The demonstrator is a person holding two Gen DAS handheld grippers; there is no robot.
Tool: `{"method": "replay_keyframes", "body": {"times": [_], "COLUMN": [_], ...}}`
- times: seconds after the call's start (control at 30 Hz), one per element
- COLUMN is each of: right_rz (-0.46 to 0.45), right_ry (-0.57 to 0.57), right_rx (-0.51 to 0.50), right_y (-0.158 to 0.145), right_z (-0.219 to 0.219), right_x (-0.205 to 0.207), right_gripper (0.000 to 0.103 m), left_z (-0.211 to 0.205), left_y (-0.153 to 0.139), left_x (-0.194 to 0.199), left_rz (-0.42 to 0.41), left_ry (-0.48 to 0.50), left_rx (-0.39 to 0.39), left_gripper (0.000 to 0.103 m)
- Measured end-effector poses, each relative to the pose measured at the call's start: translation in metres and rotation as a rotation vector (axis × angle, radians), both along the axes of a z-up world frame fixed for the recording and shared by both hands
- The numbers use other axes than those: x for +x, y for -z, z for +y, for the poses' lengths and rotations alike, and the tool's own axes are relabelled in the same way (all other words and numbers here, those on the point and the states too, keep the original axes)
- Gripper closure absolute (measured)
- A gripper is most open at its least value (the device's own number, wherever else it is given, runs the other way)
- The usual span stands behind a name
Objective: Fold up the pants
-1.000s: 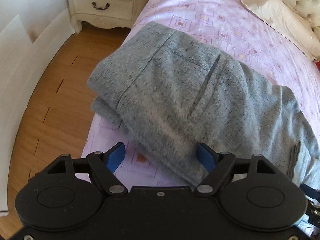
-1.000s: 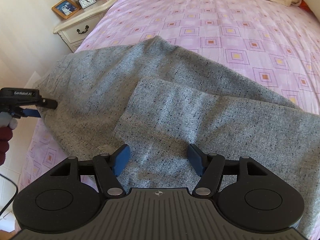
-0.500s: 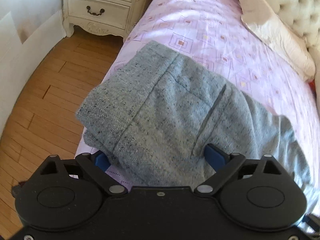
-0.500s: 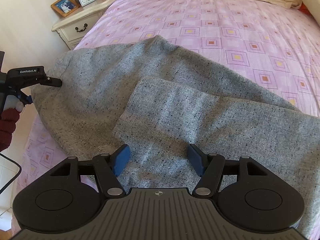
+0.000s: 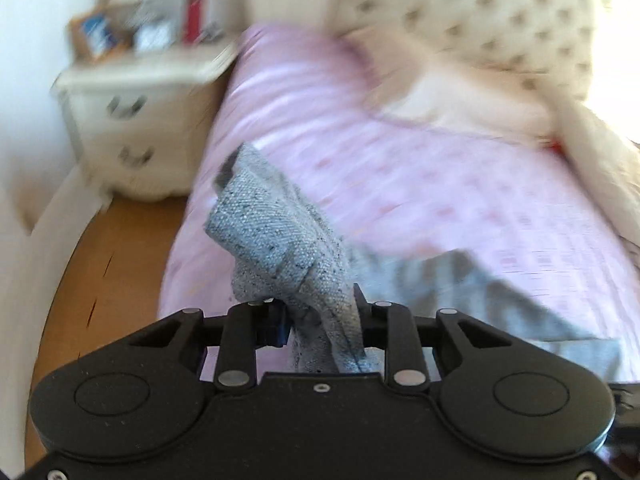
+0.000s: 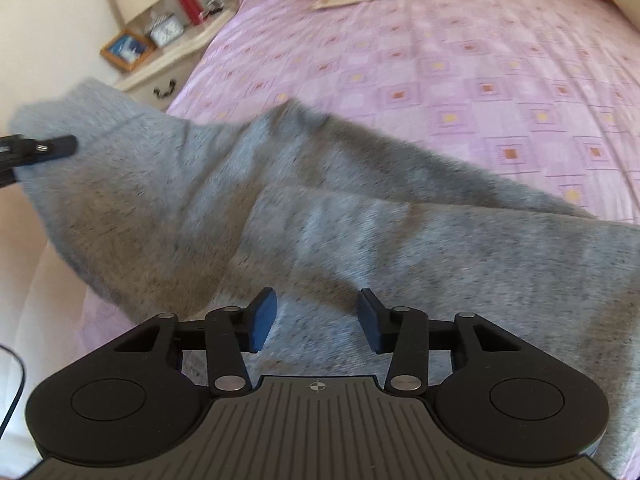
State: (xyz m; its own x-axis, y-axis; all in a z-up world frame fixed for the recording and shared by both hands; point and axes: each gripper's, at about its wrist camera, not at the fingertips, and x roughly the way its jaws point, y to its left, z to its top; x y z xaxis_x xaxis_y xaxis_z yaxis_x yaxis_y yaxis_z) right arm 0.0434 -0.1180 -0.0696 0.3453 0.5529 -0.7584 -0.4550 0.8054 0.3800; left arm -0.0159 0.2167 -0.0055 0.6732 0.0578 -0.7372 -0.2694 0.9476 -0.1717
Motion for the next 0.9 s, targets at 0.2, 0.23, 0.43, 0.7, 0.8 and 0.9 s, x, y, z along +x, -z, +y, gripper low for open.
{"method": "replay_keyframes", "body": {"times": [0.2, 0.23, 0.43, 0.7, 0.8, 0.9], "right_rz": [-0.024, -0.026, -0.023, -0.044, -0.039, -0.051], "right_ry": [0.066, 0.08, 0.174, 0.242, 0.249, 0.222], "right_rx": [0.021, 0.02, -0.008, -0.091, -0.088, -0.101], "right_y": [-0.004, -0.004, 0.001, 0.011, 0.014, 0.014], "right_z": [-0.027, -0.03, -0.063, -0.094, -0.102, -0.108], "right_x": [0.006, 0.007, 0.008, 0.0, 0.001, -0.002], "right_gripper": [0.059, 0.059, 0.059, 0.061, 0.062, 0.065], "left_z": [-0.082, -0.096, -0.183, -0.222, -0.215, -0.217], "left_y": [-0.048, -0.051, -0.028, -0.004, -0.014, -0.023], "left_x": [-0.003, -0.002, 0.007, 0.012, 0.01, 0.006], "left_rz": [-0.134, -0.141, -0.091, 0.005, -0.026, -0.067], "left_ry": [0.273, 0.324, 0.647, 0.824, 0.835, 0.854], "left_rx": [0.038, 0.022, 0.017, 0.028, -0.037, -0.059], "left_gripper": [0.069, 0.069, 0.068, 0.058, 0.055, 0.052]}}
